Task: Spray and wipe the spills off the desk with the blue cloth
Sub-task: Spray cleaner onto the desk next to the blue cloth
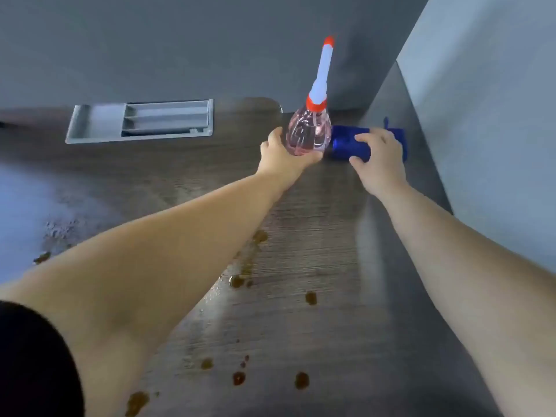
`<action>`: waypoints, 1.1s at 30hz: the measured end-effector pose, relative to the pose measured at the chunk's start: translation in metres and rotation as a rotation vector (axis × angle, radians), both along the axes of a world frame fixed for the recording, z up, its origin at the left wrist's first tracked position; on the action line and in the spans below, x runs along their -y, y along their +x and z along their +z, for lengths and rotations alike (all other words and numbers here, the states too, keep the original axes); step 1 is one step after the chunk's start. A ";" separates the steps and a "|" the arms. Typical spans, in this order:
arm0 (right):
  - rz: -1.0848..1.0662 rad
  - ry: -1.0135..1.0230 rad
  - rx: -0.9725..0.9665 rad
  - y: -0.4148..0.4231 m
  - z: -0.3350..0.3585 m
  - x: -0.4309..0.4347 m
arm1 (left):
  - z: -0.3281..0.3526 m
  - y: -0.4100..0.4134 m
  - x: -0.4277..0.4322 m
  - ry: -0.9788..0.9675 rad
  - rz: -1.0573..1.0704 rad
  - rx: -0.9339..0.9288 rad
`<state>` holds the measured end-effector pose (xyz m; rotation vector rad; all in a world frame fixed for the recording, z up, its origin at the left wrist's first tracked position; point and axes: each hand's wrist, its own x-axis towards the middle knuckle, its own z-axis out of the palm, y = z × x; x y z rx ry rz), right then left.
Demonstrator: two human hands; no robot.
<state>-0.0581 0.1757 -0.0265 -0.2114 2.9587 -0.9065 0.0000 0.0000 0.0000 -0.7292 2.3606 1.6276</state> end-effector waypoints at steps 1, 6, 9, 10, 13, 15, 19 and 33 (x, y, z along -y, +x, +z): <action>0.052 0.075 0.013 -0.007 -0.002 0.001 | 0.003 -0.004 -0.002 -0.003 0.004 -0.008; 0.207 0.328 0.109 -0.033 -0.021 0.001 | -0.009 -0.035 -0.004 -0.011 0.015 -0.060; 0.193 0.396 -0.031 -0.037 -0.030 -0.007 | -0.014 -0.048 -0.005 -0.023 -0.001 -0.112; 0.182 0.376 -0.057 -0.039 -0.030 -0.007 | -0.015 -0.051 -0.005 -0.029 -0.006 -0.126; 0.139 0.346 -0.102 -0.046 -0.034 -0.005 | -0.020 -0.058 -0.006 -0.064 -0.018 -0.148; 0.102 0.347 -0.097 -0.050 -0.036 -0.003 | -0.021 -0.058 -0.006 -0.083 -0.013 -0.178; -0.041 0.074 -0.001 -0.047 -0.023 0.000 | -0.013 -0.041 -0.001 -0.069 0.002 -0.195; -0.151 -0.793 0.524 0.105 0.037 0.149 | 0.052 0.164 0.134 0.049 0.207 -0.178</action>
